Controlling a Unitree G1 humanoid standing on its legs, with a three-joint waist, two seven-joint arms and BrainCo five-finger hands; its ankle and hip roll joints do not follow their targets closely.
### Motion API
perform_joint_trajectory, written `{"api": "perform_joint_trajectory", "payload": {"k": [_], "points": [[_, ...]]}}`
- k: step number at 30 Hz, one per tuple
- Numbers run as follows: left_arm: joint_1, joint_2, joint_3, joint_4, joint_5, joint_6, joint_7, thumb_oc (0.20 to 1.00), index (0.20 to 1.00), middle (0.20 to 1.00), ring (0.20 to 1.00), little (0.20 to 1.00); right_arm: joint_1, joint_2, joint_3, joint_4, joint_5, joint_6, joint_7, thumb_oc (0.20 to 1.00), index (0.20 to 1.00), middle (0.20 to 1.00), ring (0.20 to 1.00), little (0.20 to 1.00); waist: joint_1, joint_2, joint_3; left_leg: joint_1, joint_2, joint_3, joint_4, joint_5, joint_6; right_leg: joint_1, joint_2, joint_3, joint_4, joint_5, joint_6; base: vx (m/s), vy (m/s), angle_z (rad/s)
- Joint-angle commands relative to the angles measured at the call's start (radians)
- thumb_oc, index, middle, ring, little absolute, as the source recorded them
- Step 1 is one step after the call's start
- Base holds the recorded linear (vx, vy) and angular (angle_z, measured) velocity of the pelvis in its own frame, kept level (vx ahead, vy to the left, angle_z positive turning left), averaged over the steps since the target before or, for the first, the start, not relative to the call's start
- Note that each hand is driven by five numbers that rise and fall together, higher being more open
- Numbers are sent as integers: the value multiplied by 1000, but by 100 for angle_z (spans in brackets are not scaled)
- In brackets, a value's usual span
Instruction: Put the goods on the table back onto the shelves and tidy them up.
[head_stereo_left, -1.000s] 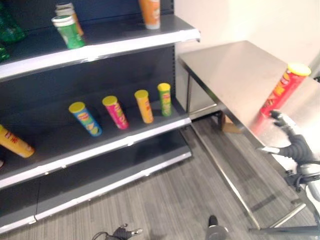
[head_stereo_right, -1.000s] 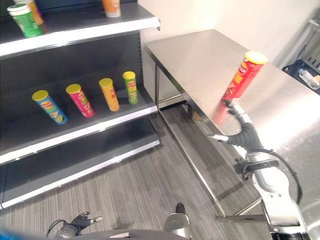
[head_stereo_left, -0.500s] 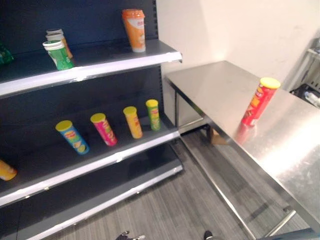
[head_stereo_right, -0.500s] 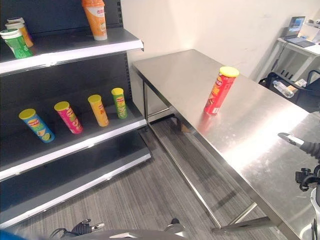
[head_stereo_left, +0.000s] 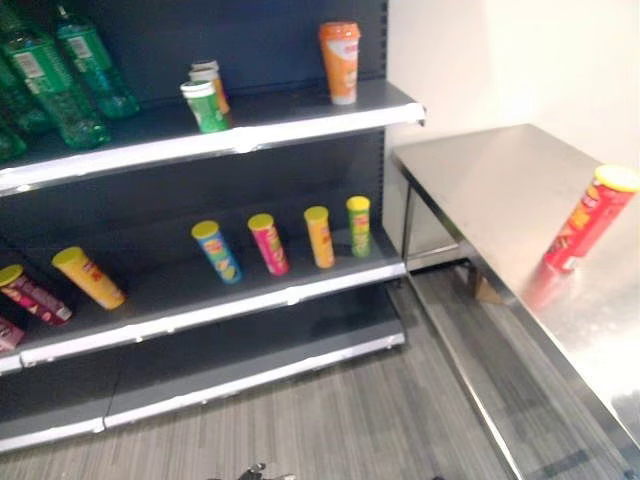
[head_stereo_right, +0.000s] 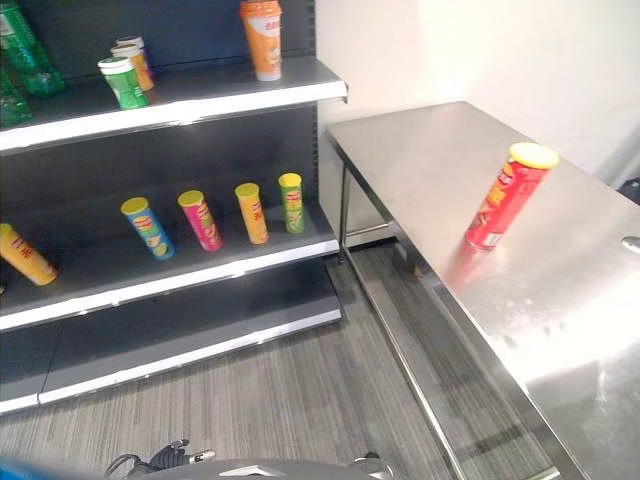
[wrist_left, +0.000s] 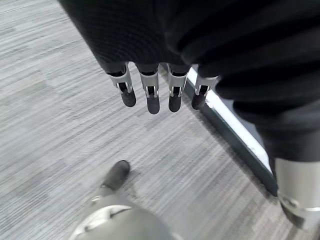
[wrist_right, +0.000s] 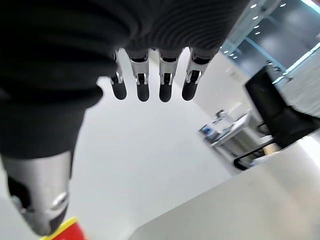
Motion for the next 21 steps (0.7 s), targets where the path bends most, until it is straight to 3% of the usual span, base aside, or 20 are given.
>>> {"api": "perform_joint_trajectory", "payload": {"k": [1,11,21], "points": [[-60,65,8,-2,-11,-11,7,1000,1000,1000,1000,1000,-109,-65,42,26,62,-39,1,1000,1000,1000,1000,1000,33,-46,27,20,96,-4,47,0,-82,-7,40,28,33,-116,-34,8,-65,35],[-35,57,-2,15,-31,-10,2,1000,1000,1000,1000,1000,-281,-139,245,180,97,-31,80,1000,1000,1000,1000,1000,68,-45,35,30,109,-13,37,27,-96,17,51,-4,34,-132,-46,6,-37,8],[-28,57,-3,18,-42,-14,14,1000,1000,1000,1000,1000,-399,-149,352,264,88,-21,83,1000,1000,1000,1000,1000,81,-42,36,34,112,-23,28,37,-98,27,50,-19,35,-135,-50,7,-17,7]]}}
